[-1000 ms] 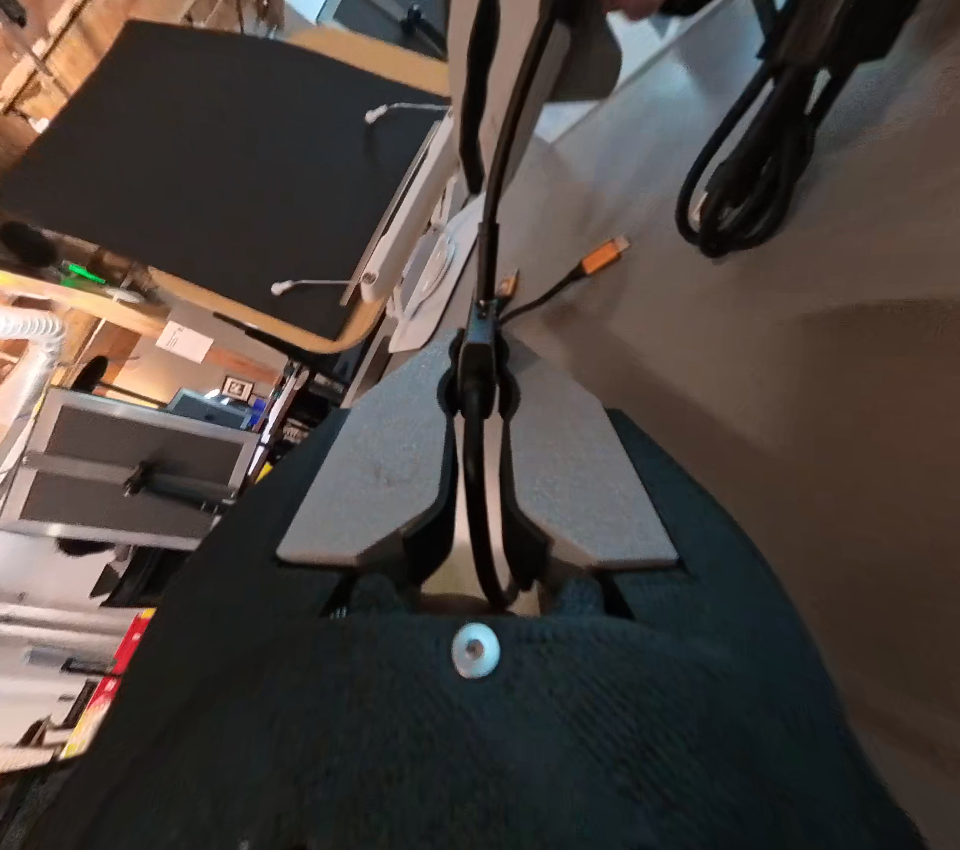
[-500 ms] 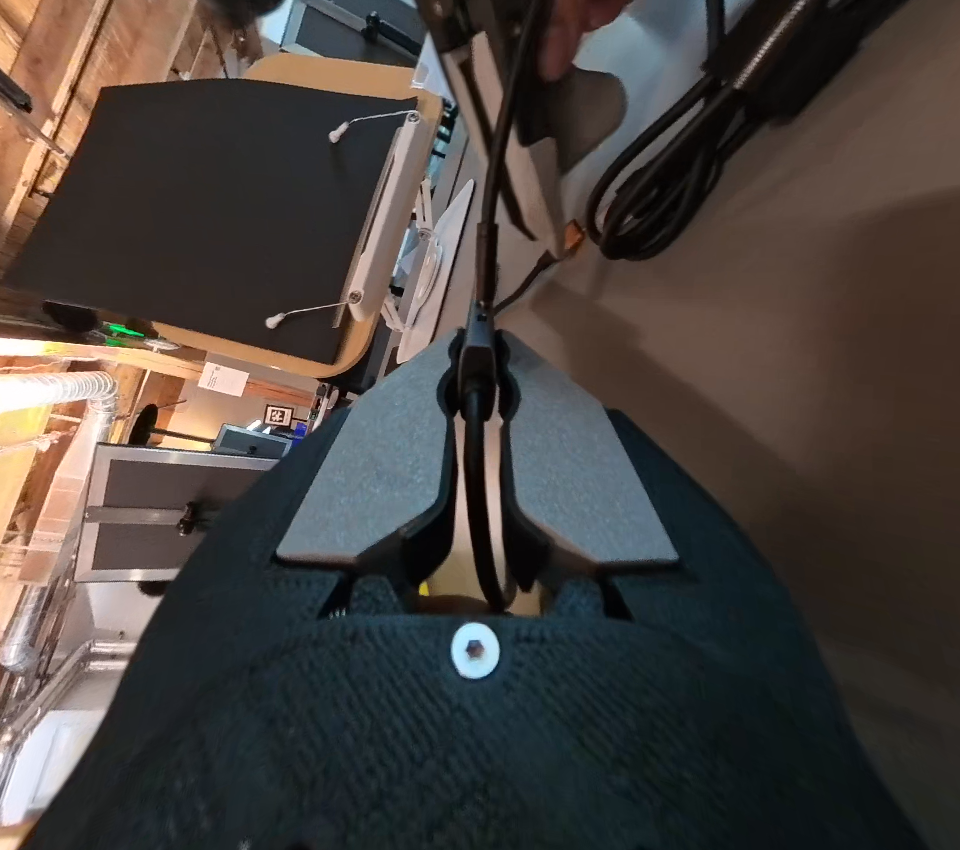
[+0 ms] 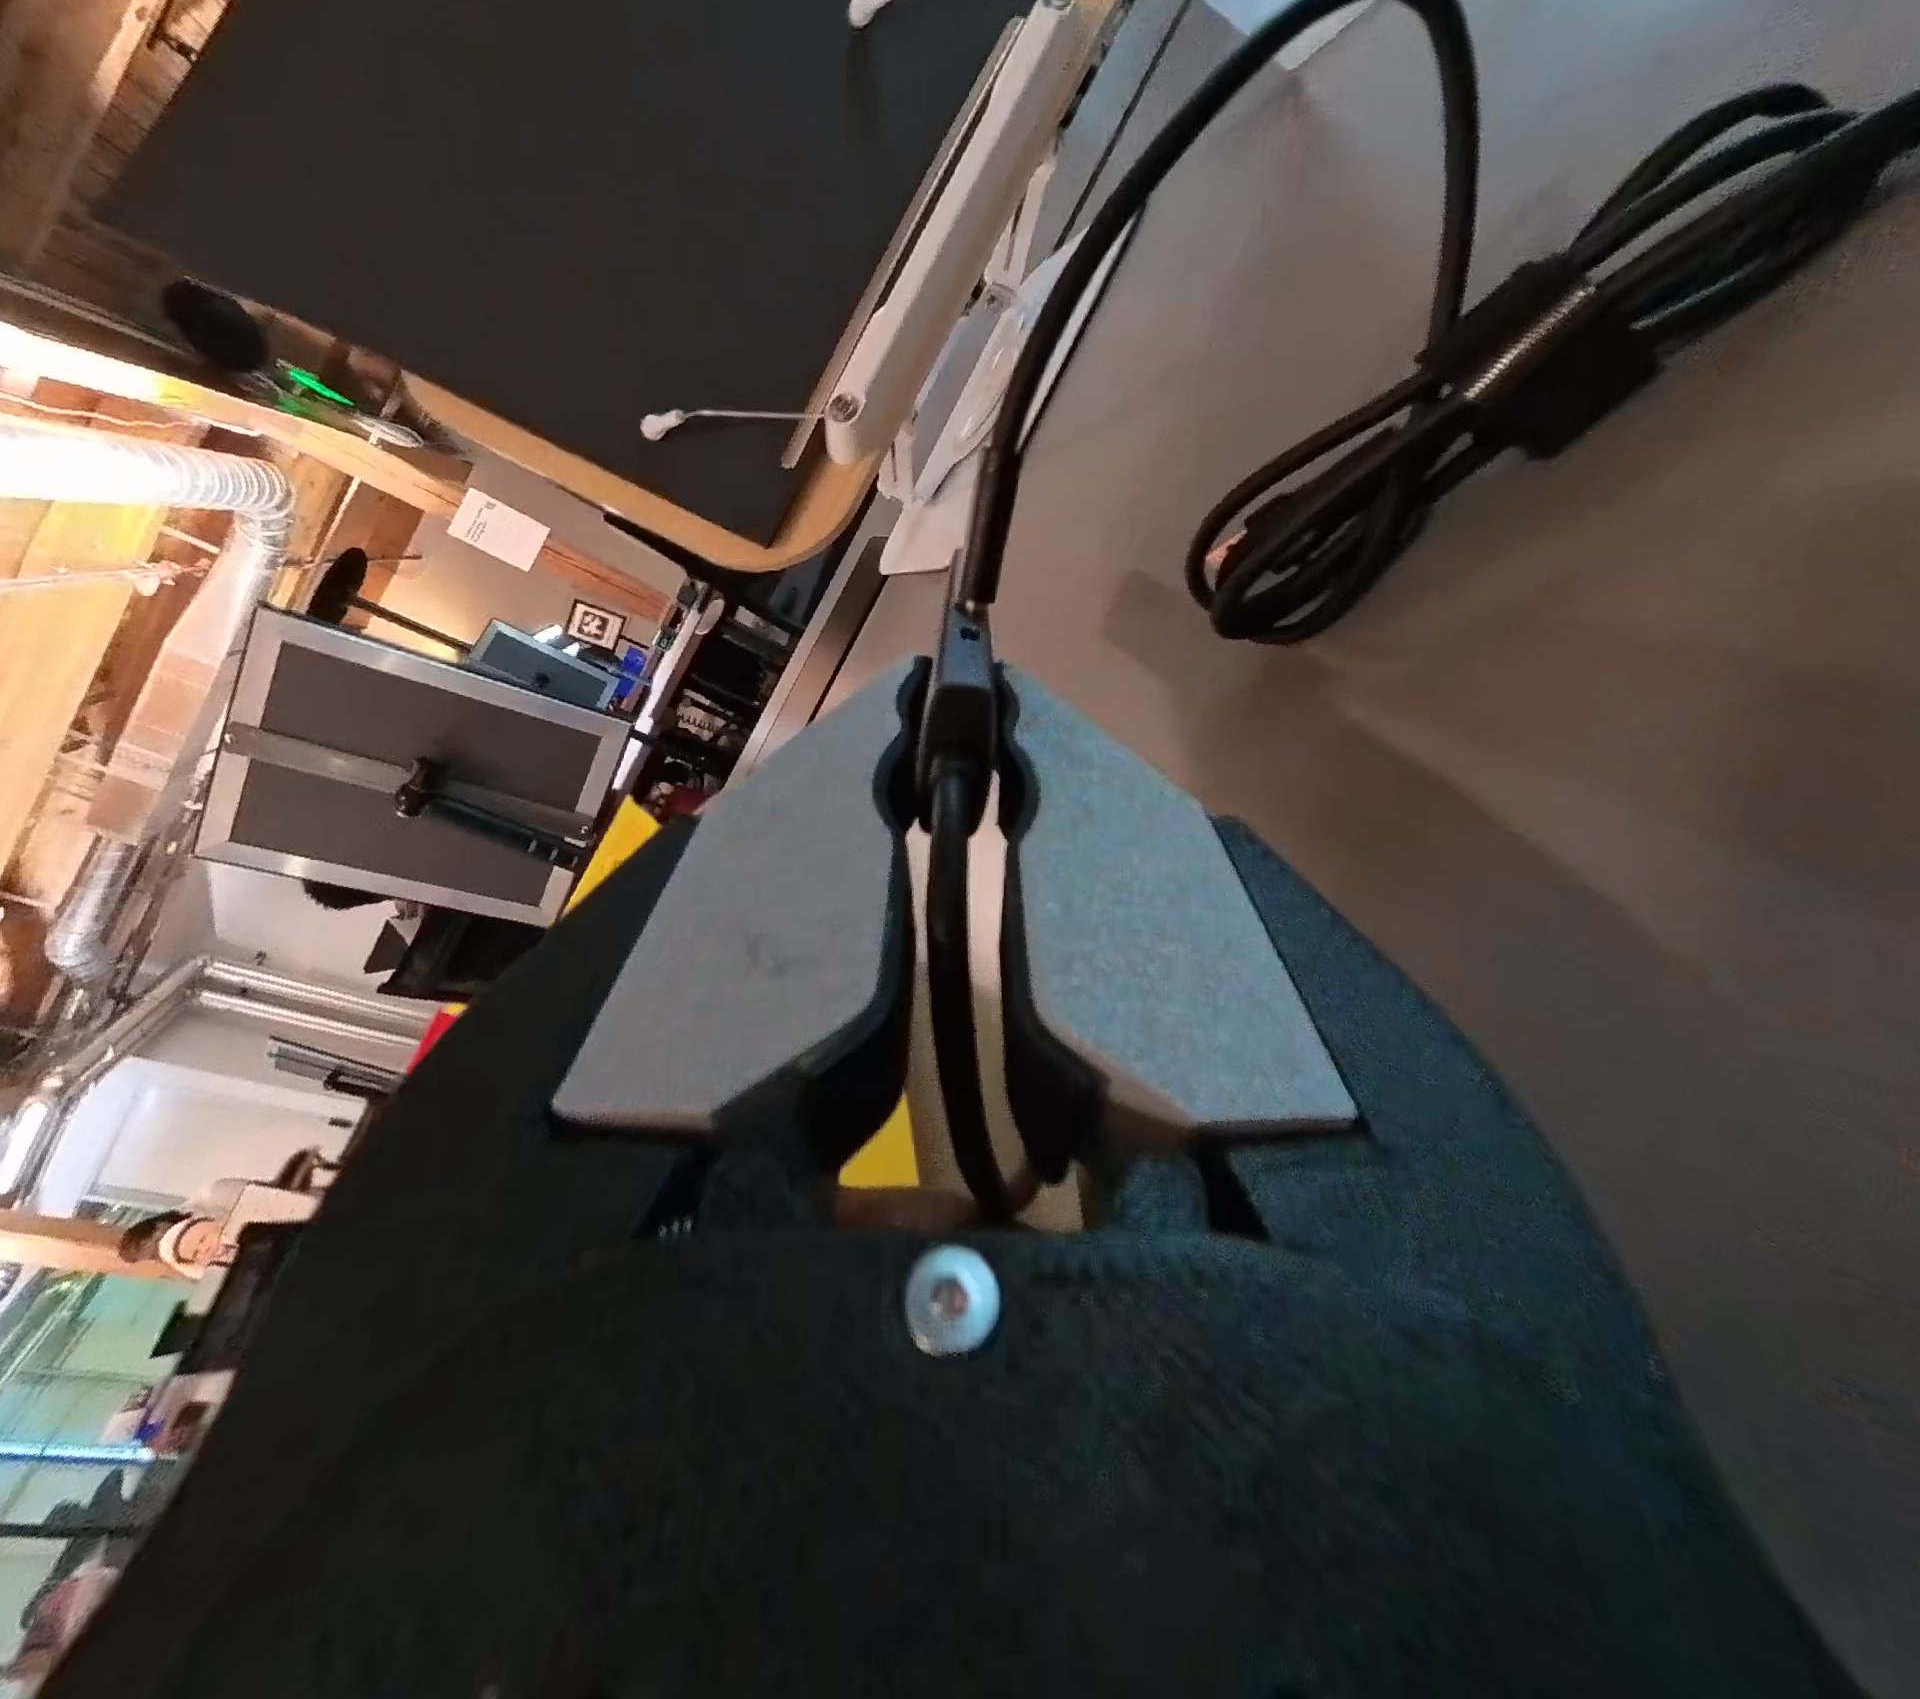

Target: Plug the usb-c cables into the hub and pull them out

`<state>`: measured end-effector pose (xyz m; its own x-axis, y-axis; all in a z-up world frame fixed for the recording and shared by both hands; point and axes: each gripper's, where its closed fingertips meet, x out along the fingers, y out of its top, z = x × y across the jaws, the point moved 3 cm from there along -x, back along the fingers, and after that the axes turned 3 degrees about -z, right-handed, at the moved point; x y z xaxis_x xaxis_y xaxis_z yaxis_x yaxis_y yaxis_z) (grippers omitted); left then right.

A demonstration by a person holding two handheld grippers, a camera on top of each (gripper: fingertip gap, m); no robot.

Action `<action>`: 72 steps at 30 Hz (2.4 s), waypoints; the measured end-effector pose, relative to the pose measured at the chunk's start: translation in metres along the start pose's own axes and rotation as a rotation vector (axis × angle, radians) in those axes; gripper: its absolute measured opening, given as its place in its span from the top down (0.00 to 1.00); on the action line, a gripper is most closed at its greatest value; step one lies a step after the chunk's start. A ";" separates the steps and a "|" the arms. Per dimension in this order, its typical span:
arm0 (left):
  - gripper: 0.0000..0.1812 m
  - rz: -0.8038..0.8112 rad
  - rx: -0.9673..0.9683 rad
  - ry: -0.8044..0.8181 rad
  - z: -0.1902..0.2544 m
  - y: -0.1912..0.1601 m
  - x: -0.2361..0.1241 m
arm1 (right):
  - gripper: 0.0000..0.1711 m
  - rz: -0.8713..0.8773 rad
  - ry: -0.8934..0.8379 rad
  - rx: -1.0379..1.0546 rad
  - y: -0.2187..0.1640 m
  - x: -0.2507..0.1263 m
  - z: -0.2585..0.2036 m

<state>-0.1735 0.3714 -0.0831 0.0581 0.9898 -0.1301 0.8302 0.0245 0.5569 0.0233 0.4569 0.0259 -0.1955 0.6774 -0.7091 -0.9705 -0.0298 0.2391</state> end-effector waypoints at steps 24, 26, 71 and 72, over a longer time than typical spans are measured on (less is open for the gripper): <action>0.96 0.053 0.252 -0.096 0.027 -0.001 -0.012 | 0.83 0.254 0.763 0.097 0.073 0.084 -0.094; 0.96 0.050 0.269 -0.098 0.030 0.000 -0.011 | 0.85 0.204 0.653 0.018 0.067 0.104 -0.097; 0.96 0.061 0.227 -0.145 0.036 0.001 -0.011 | 0.92 0.423 1.077 0.056 0.072 0.144 -0.114; 0.96 0.061 0.226 -0.146 0.037 0.001 -0.011 | 0.92 0.428 1.084 0.060 0.073 0.144 -0.114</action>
<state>-0.1529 0.3550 -0.1109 0.1771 0.9575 -0.2276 0.9245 -0.0826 0.3722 -0.0914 0.4681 -0.1346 -0.5509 -0.3631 -0.7515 -0.7940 -0.0495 0.6060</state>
